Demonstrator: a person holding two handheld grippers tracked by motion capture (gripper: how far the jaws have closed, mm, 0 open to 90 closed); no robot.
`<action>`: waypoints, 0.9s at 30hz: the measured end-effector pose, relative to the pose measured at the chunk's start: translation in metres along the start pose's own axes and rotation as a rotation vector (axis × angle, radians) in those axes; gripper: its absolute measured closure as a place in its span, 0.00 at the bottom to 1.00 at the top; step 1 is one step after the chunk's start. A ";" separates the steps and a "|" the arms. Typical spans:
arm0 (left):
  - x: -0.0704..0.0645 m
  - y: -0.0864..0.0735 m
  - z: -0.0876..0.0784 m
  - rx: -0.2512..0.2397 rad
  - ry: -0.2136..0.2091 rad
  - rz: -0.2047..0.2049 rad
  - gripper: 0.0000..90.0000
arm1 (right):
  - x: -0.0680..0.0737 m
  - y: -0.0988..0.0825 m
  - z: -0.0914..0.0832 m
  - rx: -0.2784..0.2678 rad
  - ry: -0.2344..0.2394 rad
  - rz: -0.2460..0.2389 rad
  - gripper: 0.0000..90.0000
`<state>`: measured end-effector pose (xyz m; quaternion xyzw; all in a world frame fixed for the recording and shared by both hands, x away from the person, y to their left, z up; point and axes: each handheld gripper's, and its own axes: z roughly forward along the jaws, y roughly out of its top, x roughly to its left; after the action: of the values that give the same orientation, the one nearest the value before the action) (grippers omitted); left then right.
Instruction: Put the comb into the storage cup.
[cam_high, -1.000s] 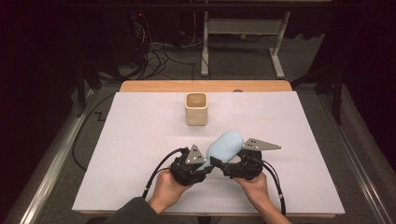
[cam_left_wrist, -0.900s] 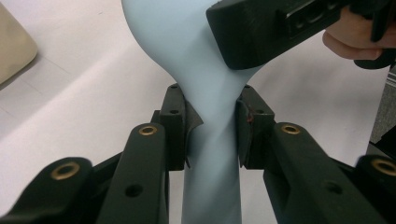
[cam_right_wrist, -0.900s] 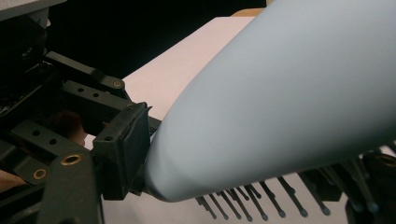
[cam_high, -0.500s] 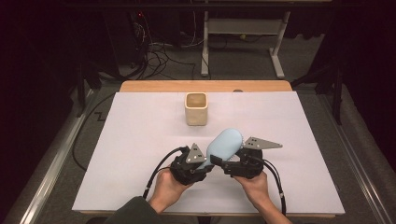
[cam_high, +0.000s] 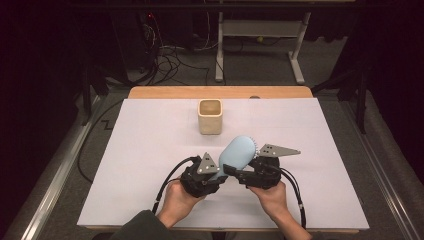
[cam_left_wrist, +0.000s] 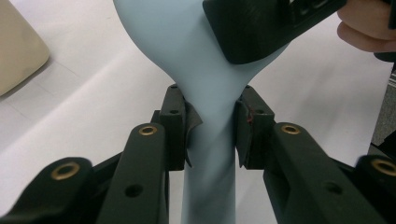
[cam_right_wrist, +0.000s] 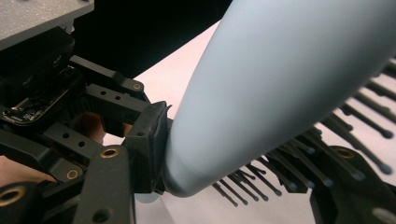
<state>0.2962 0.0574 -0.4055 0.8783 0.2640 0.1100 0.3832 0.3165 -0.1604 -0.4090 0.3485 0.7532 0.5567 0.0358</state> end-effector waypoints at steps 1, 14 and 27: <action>0.001 0.000 0.000 0.004 -0.005 -0.003 0.77 | 0.000 0.001 0.000 0.003 0.002 0.001 0.51; 0.004 0.000 0.000 0.016 -0.019 -0.006 0.76 | 0.008 0.005 0.002 0.022 0.004 -0.039 0.61; 0.012 -0.003 -0.011 -0.035 -0.048 -0.049 0.56 | 0.011 0.012 0.003 0.058 0.003 -0.061 0.62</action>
<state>0.3004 0.0725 -0.3999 0.8670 0.2744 0.0843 0.4073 0.3157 -0.1503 -0.3960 0.3256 0.7792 0.5339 0.0414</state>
